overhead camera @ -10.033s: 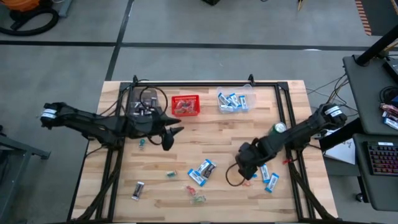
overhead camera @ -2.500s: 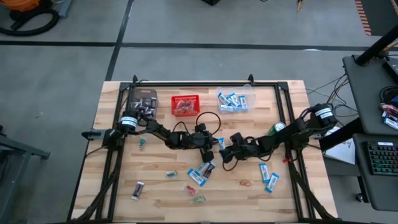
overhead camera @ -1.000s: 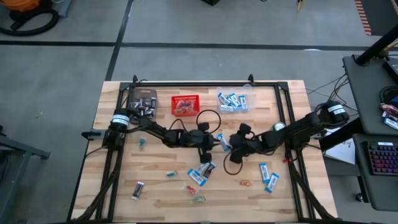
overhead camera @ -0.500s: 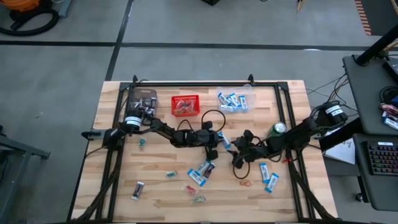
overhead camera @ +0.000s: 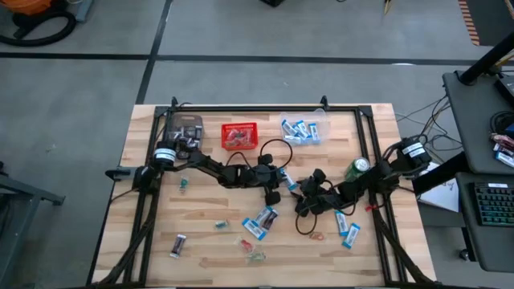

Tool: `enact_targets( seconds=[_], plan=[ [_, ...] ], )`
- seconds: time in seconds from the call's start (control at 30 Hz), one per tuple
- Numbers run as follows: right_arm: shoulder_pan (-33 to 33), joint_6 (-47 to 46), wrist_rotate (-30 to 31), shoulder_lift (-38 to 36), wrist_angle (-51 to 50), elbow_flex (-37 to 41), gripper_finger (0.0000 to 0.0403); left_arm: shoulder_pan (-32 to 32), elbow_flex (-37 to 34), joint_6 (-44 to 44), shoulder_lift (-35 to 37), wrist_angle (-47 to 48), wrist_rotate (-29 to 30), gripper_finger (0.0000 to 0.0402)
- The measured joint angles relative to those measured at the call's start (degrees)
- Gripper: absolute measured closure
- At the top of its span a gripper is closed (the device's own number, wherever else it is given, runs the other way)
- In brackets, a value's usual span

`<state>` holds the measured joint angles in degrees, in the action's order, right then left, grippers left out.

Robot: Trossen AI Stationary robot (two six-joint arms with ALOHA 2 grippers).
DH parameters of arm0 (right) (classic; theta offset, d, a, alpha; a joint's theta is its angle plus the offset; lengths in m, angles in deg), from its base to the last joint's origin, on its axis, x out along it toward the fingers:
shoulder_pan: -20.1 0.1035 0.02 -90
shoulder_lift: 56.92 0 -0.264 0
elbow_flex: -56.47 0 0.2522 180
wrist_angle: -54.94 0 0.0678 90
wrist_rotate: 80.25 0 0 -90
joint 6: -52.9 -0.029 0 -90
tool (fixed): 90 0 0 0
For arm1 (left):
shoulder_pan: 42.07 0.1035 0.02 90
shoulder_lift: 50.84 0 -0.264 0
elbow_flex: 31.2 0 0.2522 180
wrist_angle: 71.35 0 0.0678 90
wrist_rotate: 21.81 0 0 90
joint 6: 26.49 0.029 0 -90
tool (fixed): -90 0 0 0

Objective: Sort candy
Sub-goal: Put the white chocolate into the transparent bin

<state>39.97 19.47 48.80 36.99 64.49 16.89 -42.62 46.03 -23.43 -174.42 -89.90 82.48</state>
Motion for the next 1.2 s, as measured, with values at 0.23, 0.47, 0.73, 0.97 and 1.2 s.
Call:
enact_targets(
  seconds=[0.23, 0.47, 0.73, 0.97, 1.2],
  plan=[
    [-0.1, 0.3, 0.5, -0.7, -0.4, 0.1, 0.0178, 2.0, 0.3, 1.5, 0.6, 1.9, 0.2, 0.0365],
    [-1.4, 0.5, -0.1, -0.8, 3.7, 0.1, 0.0178, 4.3, 0.3, 1.2, 0.5, 5.5, 0.2, 0.0365],
    [-3.3, 1.6, -0.5, 0.7, 6.2, 0.1, 0.0178, 4.3, -0.3, 0.0, 0.2, 5.6, 0.1, 0.0365],
    [-5.7, 2.4, -3.7, 4.4, 7.6, -0.3, 0.0178, 4.3, -0.8, -1.7, 0.1, 5.9, 0.3, 0.0365],
    [-6.5, 3.4, -4.5, 6.6, 8.3, -0.4, 0.0179, 4.3, -1.2, -2.4, 0.2, 5.8, 0.3, 0.0365]
  ],
)
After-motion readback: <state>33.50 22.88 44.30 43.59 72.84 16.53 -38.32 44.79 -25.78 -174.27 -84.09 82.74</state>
